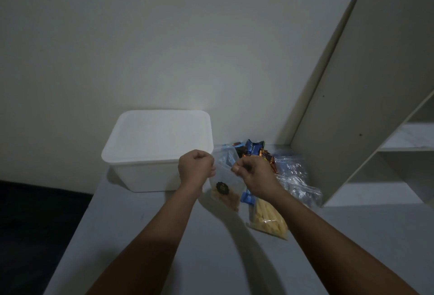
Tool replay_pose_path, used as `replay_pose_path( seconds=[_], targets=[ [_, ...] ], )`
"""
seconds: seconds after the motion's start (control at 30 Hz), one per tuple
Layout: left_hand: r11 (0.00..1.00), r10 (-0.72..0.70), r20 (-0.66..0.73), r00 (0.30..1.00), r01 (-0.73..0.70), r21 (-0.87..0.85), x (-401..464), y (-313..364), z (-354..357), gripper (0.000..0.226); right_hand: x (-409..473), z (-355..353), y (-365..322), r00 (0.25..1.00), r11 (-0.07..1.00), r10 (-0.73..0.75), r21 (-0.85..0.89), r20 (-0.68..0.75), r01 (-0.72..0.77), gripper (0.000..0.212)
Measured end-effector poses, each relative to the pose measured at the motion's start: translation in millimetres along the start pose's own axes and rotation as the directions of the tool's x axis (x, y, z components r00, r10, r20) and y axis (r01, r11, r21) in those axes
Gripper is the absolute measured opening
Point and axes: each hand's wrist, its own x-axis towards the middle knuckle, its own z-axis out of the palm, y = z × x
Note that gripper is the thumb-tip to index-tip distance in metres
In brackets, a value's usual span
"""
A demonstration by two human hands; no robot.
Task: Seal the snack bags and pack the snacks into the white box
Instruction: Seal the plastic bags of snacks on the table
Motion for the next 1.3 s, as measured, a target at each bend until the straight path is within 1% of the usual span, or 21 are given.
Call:
replay_pose_path(
  seconds=[0.13, 0.23, 0.37, 0.43, 0.5, 0.6, 0.7, 0.8, 0.9, 1.0, 1.1, 1.17, 1.23, 1.3],
  targets=[
    [0.998, 0.069, -0.035, 0.997, -0.069, 0.013, 2, -1, 0, 0.013, 0, -4, 1, 1.0, 1.0, 0.023, -0.009, 0.012, -0.023, 0.012],
    [0.995, 0.088, -0.03, 0.996, -0.086, 0.051, 2, -4, 1, 0.01, 1, -3, 0, 0.999, 0.999, 0.028, -0.027, -0.019, -0.028, 0.019],
    [0.985, 0.077, 0.021, 0.997, -0.08, 0.15, 3, -7, 0, 0.01, 1, -3, 1, 0.998, 0.999, -0.03, -0.041, -0.047, 0.028, 0.03],
    [0.963, 0.11, 0.056, 0.992, -0.121, 0.241, 2, -8, 0, 0.006, 1, -2, 3, 0.998, 0.998, -0.049, -0.041, -0.035, 0.048, 0.031],
    [0.949, 0.111, 0.081, 0.991, -0.129, 0.286, 2, -7, -1, 0.004, 1, 0, 4, 0.998, 0.997, -0.068, -0.025, -0.019, 0.067, 0.029],
    [0.965, 0.048, 0.13, 0.99, -0.08, 0.25, 7, -6, -3, 0.008, 0, -1, 4, 0.997, 0.997, -0.072, 0.006, -0.027, 0.072, 0.024],
    [0.98, 0.027, 0.138, 0.99, -0.054, 0.189, 8, -3, -5, 0.007, -1, -3, 4, 0.994, 0.994, -0.097, -0.055, -0.046, 0.095, 0.024],
    [0.983, 0.036, 0.142, 0.989, -0.061, 0.171, 6, 0, -7, 0.005, -1, -4, 6, 0.997, 0.997, -0.063, -0.047, -0.038, 0.062, 0.02],
    [0.989, 0.01, 0.144, 0.99, -0.031, 0.142, 8, 0, -11, 0.011, -1, -5, 11, 1.0, 0.999, -0.006, -0.031, -0.004, 0.006, 0.021],
    [0.994, -0.016, 0.163, 0.986, -0.002, 0.108, 12, -4, -16, 0.015, -1, -4, 15, 1.0, 1.0, 0.009, -0.023, -0.008, -0.009, 0.02],
    [0.998, -0.009, 0.212, 0.977, -0.006, 0.069, 15, -9, -21, 0.015, 1, 0, 16, 0.998, 1.0, 0.01, -0.004, -0.065, -0.01, 0.015],
    [0.998, 0.024, 0.256, 0.966, -0.038, 0.051, 15, -14, -25, 0.013, 3, 2, 16, 0.994, 0.999, 0.018, 0.037, -0.105, -0.014, 0.012],
    [0.998, 0.043, 0.253, 0.966, -0.054, 0.04, 17, -20, -28, 0.014, 6, 3, 18, 0.995, 0.997, 0.032, 0.078, -0.098, -0.024, 0.012],
    [0.999, 0.026, 0.206, 0.978, -0.032, 0.026, 19, -28, -31, 0.017, 7, 7, 21, 0.998, 0.997, 0.043, 0.071, -0.048, -0.039, 0.017]
  ],
)
